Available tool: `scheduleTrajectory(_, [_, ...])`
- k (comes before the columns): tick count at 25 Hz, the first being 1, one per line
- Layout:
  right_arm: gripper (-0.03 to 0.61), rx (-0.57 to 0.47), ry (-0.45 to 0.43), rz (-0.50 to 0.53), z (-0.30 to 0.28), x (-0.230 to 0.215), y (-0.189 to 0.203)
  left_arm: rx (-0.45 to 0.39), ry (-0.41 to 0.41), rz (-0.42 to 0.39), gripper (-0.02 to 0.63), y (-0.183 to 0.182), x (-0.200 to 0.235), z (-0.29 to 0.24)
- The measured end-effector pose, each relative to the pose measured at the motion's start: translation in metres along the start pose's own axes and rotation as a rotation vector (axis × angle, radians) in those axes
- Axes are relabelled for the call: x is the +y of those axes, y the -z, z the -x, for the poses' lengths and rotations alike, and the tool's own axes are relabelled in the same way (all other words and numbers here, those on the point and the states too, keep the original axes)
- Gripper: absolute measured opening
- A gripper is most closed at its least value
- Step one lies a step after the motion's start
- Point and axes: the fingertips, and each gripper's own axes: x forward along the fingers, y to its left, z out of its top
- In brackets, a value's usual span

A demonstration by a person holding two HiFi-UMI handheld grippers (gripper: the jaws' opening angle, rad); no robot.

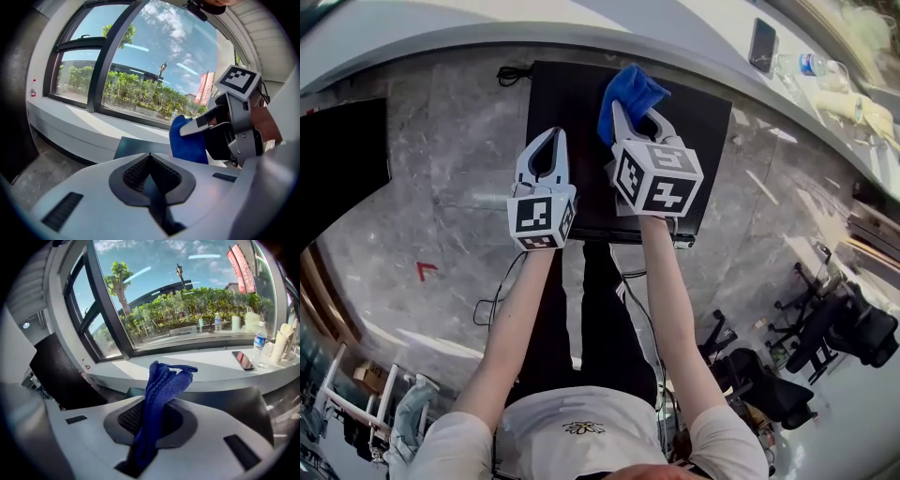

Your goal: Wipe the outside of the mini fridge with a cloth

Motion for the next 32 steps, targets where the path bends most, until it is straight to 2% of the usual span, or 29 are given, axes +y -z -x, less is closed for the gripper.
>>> scheduleTrajectory(6, [0.072, 0.043, -0.096, -0.006, -0.042, 0.075, 0.002, -0.017, -0.056, 0.050, 0.005, -0.002, 0.051, 0.015])
scheduleTrajectory(12, [0.072, 0.118, -0.126, 0.025, -0.074, 0.121, 0.022, -0.039, -0.098, 0.084, 0.005, -0.009, 0.087, 0.030])
scheduleTrajectory(22, [0.072, 0.189, -0.030, 0.132, -0.111, 0.119, 0.036, -0.042, -0.160, 0.133, 0.005, 0.006, 0.131, 0.049])
scheduleTrajectory(32, [0.072, 0.163, -0.036, 0.187, -0.103, 0.102, 0.033, -0.047, -0.161, 0.100, 0.005, 0.007, 0.100, 0.032])
